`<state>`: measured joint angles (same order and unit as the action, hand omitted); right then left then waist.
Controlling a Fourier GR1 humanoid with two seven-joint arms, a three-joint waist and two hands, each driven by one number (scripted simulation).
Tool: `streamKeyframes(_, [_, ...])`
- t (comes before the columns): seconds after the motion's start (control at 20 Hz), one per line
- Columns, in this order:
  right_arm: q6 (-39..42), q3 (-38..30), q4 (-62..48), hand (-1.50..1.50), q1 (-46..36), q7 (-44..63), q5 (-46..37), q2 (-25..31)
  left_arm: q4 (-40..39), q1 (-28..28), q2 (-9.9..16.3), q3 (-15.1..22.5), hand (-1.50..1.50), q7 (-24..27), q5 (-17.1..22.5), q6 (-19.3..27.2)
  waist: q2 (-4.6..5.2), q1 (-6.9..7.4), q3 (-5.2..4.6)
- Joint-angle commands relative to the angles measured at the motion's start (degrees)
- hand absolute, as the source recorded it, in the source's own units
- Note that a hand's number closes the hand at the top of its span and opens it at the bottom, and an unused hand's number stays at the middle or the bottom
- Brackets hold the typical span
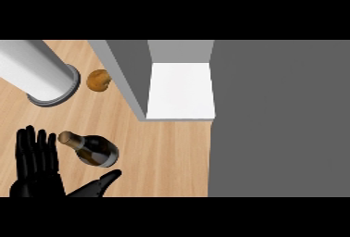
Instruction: Pick up the wine, place it into the cabinet and close the cabinet
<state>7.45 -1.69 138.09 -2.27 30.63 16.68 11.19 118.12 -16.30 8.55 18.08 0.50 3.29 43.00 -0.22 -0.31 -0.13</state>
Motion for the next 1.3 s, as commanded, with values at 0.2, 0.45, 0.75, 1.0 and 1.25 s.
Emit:
streamKeyframes(0.2, [-2.2, 1.3, 9.7, -1.5, 1.2, 5.4, 2.8, -0.7, -10.2, -3.7, -1.8, -7.6, -1.5, 14.3, 11.2, -10.8, 0.03, 0.22, 0.04])
streamKeyframes(0.45, [-1.3, -1.0, 10.9, -1.5, 3.2, 3.7, 4.8, -0.9, -17.1, -3.1, -4.0, -8.6, -1.5, 19.7, 11.6, -13.7, 0.01, -0.11, 0.08])
streamKeyframes(0.75, [0.3, -2.7, 9.3, -1.5, 2.8, 3.6, 6.3, -0.3, -23.6, -0.9, -4.5, -10.0, -1.5, 23.5, 12.6, -17.7, 0.06, -0.11, 0.11])
streamKeyframes(1.0, [-0.4, -1.4, 9.4, -1.5, 1.7, 5.0, 4.9, -0.6, -30.5, 3.0, -7.3, -11.8, -1.5, 27.3, 13.7, -19.3, 0.1, -0.11, 0.11])
streamKeyframes(1.25, [-0.8, 3.0, 7.7, -1.5, 2.3, 1.5, -0.9, -3.5, -34.8, 2.5, -6.0, -15.0, -1.5, 30.5, 16.2, -24.1, 0.13, 0.11, 0.1])
